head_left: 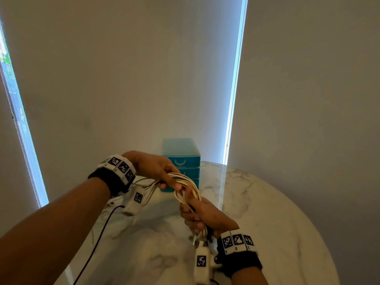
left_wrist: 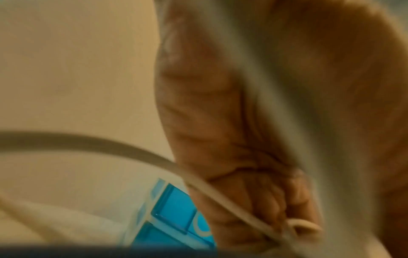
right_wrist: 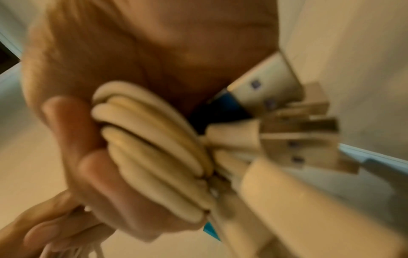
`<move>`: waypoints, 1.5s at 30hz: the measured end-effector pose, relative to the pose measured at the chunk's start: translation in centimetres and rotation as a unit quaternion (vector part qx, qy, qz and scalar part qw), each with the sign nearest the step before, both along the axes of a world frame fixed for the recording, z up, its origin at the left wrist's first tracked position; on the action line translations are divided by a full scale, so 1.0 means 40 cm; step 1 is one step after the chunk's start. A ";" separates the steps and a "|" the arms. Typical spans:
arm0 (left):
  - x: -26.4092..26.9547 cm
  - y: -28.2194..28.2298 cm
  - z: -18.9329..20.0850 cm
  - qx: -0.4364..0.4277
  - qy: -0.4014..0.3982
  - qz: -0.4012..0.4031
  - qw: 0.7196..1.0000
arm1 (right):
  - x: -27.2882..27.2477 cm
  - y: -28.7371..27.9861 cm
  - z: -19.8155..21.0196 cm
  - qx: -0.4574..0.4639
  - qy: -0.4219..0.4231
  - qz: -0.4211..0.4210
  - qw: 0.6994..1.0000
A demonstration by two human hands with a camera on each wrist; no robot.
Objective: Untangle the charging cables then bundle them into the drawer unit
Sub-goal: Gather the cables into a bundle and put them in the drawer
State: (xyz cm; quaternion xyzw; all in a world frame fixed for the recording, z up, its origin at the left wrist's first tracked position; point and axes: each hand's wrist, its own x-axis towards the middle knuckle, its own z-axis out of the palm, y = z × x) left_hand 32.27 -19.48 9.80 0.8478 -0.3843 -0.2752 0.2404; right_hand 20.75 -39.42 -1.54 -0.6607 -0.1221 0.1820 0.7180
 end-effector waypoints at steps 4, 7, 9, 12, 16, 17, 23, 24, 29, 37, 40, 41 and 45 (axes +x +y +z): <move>-0.017 0.003 -0.025 -0.112 -0.025 -0.004 0.993 | 0.011 0.020 -0.002 0.012 0.015 -0.075 0.997; -0.044 -0.010 -0.052 -0.205 -0.083 0.026 0.975 | 0.020 0.030 -0.006 0.026 0.002 -0.144 0.989; -0.053 -0.022 -0.070 -0.234 -0.096 0.045 0.966 | 0.026 0.035 -0.010 0.047 -0.002 -0.175 0.983; -0.058 -0.050 -0.086 -0.269 -0.111 0.096 0.952 | 0.028 0.050 -0.006 0.078 -0.003 -0.202 0.976; -0.041 -0.081 -0.106 -0.301 -0.118 0.144 0.935 | 0.037 0.053 0.000 0.090 -0.021 -0.238 0.967; -0.042 -0.088 -0.114 -0.302 -0.124 0.156 0.932 | 0.040 0.051 0.000 0.083 -0.019 -0.256 0.963; -0.064 -0.115 -0.163 -0.183 -0.144 0.171 0.957 | 0.048 0.015 -0.009 0.064 -0.032 -0.410 0.909; -0.068 -0.118 -0.165 -0.172 -0.139 0.165 0.961 | 0.050 0.007 -0.009 0.066 -0.031 -0.424 0.903; -0.052 -0.140 -0.147 -0.279 -0.022 0.204 0.938 | 0.057 -0.006 -0.017 0.044 -0.044 -0.384 0.921; -0.047 -0.132 -0.107 -0.334 -0.022 0.207 0.919 | 0.068 0.038 -0.049 -0.010 -0.076 -0.357 0.931; -0.053 -0.137 -0.118 -0.330 -0.028 0.192 0.924 | 0.088 0.029 -0.060 0.008 -0.053 -0.379 0.924; -0.056 -0.142 -0.120 -0.327 -0.023 0.199 0.924 | 0.089 0.028 -0.061 0.010 -0.047 -0.379 0.924; -0.079 -0.165 -0.124 -0.252 -0.109 0.208 0.939 | 0.087 0.025 -0.065 0.032 -0.017 -0.369 0.929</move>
